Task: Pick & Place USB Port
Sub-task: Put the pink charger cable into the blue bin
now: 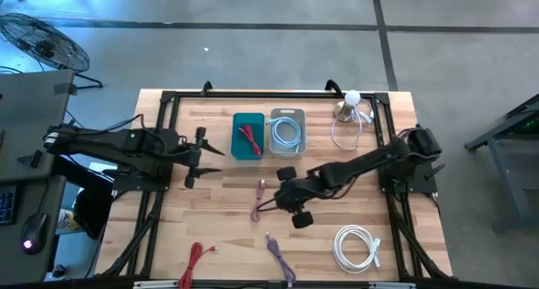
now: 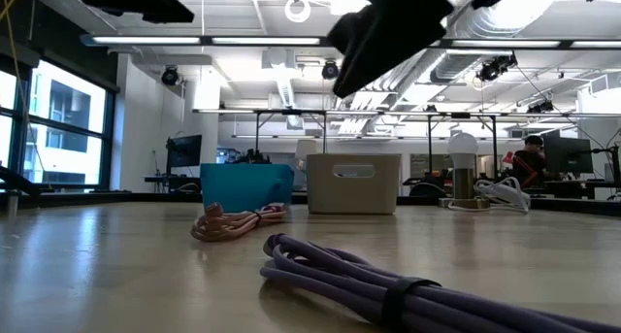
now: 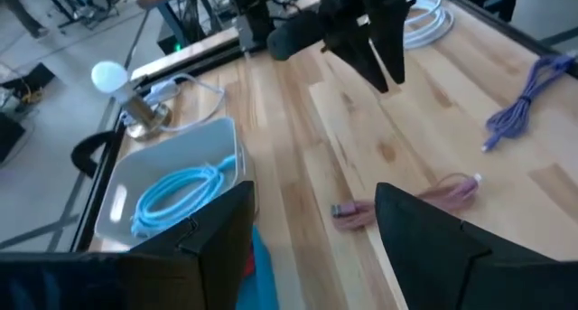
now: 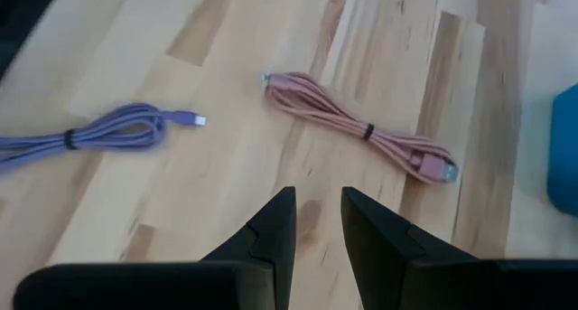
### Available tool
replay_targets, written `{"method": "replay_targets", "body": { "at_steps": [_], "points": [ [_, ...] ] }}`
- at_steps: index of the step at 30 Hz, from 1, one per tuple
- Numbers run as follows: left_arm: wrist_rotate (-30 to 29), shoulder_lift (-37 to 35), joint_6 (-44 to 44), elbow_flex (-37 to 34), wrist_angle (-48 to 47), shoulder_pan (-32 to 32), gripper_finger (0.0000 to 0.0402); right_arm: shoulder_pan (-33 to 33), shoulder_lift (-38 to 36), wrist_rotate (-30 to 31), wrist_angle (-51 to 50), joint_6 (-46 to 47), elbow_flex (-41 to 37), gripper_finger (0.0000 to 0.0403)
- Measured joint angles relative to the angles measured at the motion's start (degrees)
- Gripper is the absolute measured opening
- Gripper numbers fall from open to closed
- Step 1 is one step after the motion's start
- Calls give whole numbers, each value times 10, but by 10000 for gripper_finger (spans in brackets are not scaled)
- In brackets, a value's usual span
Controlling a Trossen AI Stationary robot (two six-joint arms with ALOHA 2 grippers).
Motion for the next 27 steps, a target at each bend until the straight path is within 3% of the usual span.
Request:
{"method": "replay_targets", "body": {
  "at_steps": [8,19,27],
  "points": [
    [1,-19,-12,0,-45,0,225,-11,54,-1,-82,17,87,99],
    [-39,-52,10,1,-67,0,225,-22,63,-29,-45,13,90,197],
    [-58,-132,20,0,-79,0,225,-36,102,-49,-20,-32,105,211]
  ]
}}
